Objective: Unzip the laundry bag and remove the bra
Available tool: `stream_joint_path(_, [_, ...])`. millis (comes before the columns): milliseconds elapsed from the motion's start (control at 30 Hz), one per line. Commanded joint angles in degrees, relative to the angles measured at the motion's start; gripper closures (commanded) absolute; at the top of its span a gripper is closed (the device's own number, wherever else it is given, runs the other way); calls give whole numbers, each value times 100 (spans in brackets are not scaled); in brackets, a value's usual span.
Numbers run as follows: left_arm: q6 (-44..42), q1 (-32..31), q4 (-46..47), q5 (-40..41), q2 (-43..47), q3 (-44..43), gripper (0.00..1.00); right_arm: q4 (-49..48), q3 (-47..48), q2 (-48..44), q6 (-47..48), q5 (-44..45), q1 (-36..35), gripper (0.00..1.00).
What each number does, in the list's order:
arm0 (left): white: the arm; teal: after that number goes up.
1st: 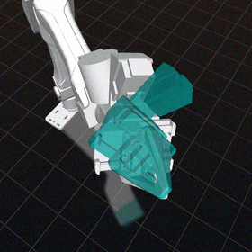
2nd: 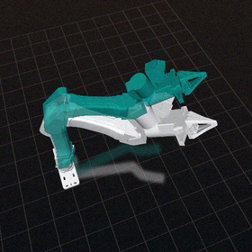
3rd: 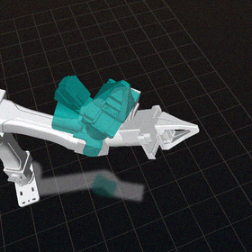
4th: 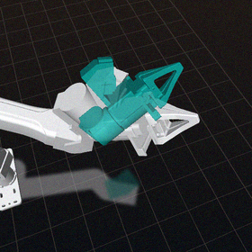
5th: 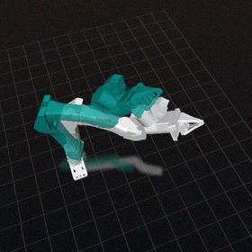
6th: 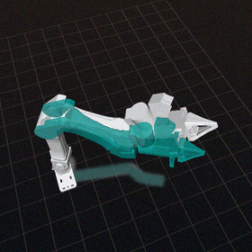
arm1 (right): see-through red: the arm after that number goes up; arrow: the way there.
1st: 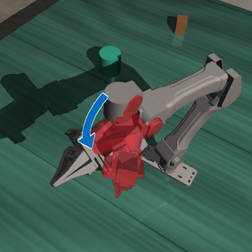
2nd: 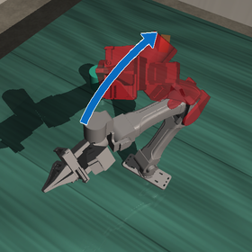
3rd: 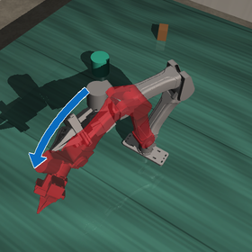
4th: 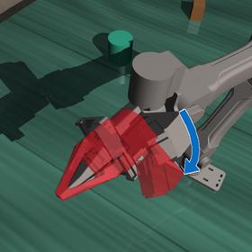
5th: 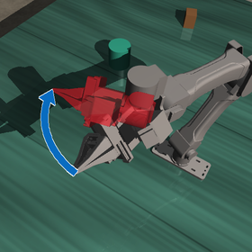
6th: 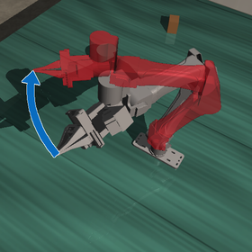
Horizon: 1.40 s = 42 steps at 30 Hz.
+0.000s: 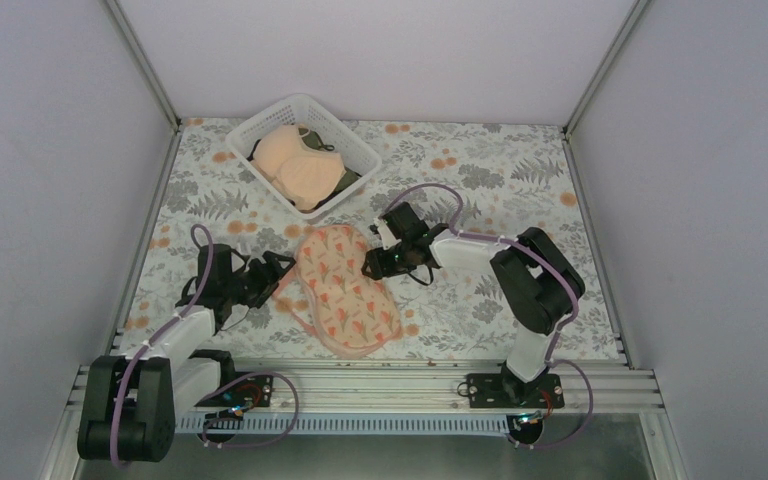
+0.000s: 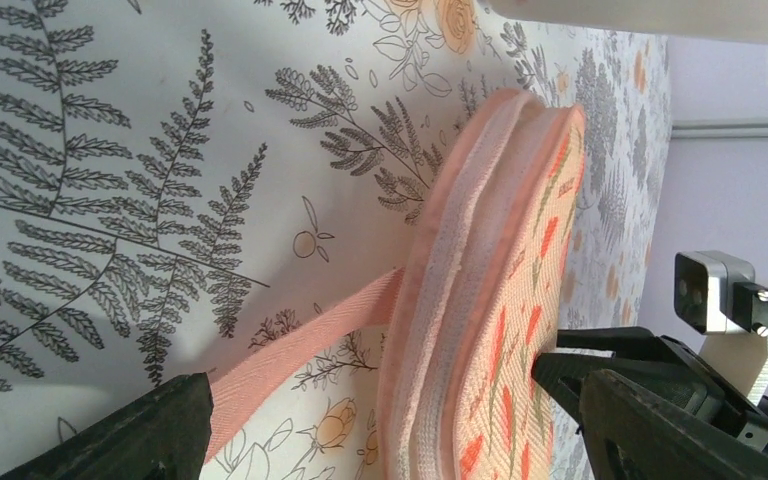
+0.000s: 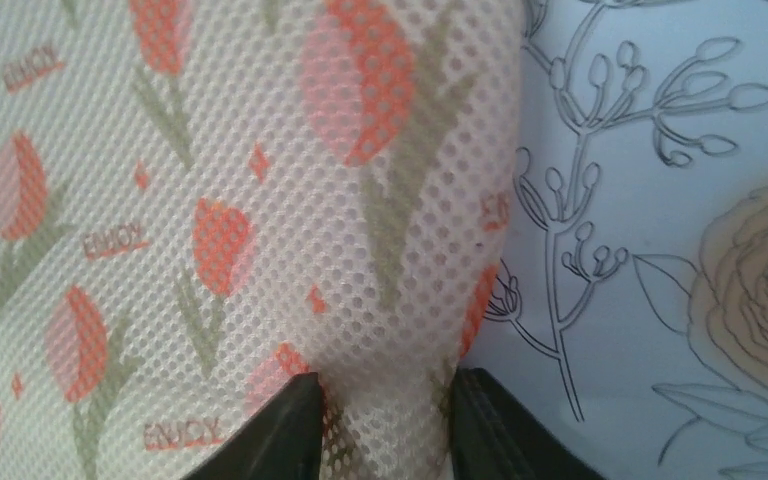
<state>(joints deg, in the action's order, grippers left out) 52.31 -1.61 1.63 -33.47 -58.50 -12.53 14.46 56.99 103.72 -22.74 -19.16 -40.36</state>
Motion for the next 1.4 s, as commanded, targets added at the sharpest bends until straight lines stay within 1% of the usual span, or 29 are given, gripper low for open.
stream_joint_path(0, [-51,29,42,97,35,97,9,-233,-135,140,-145,-214,19,74])
stream_joint_path(100, [-102,29,-16,134,64,131,8,-154,-107,-51,-194,83,32,89])
stream_joint_path(167, [-120,24,-14,154,72,153,8,38,-107,-211,-214,408,85,95])
stream_joint_path(267, [-134,35,27,182,65,158,8,214,-297,-518,-290,767,237,96])
stream_joint_path(367, [-134,37,54,195,74,177,8,224,-746,-907,-365,958,520,96])
stream_joint_path(500, [-166,62,31,242,96,194,8,243,-1193,-1411,-284,1100,1097,96])
stream_joint_path(667, [-234,161,69,317,163,207,8,305,-1407,-1735,-7,1127,1907,96])
stream_joint_path(700, [-248,198,106,334,171,203,8,321,-1404,-1802,38,1105,2039,94])
stream_joint_path(733, [-262,241,134,341,205,195,8,345,-1395,-1883,81,1096,2170,87])
stream_joint_path(767, [-277,293,163,353,234,198,8,391,-1352,-1961,118,1115,2259,71])
stream_joint_path(833, [-299,400,193,370,302,199,8,532,-1224,-2141,209,1242,2370,31])
stream_joint_path(867, [-303,455,208,381,334,199,8,630,-1142,-2224,260,1328,2408,7])
stream_joint_path(900, [-304,519,223,396,367,191,7,721,-1040,-2326,306,1434,2442,1])
stream_joint_path(1067, [-367,935,364,519,446,-34,4,926,-472,-2951,624,1790,2596,0])
stream_joint_path(1167, [-895,1265,513,633,433,-523,0,695,-296,-3368,959,1790,2665,0])
stream_joint_path(1267, [-2323,1538,175,745,138,-1486,0,182,-264,-3760,1416,1625,2749,0])
stream_joint_path(1300, [-2933,1669,-36,790,-67,-1850,0,-38,-290,-3876,1579,1577,2774,0])
stream_joint_path(1333, [-3700,1766,-319,857,-421,-2442,0,-383,-351,-3990,1712,1569,2799,0])
stream_joint_path(1367, [-4260,1864,-615,868,-772,-2953,0,-686,-442,-4087,1823,1596,2820,0])
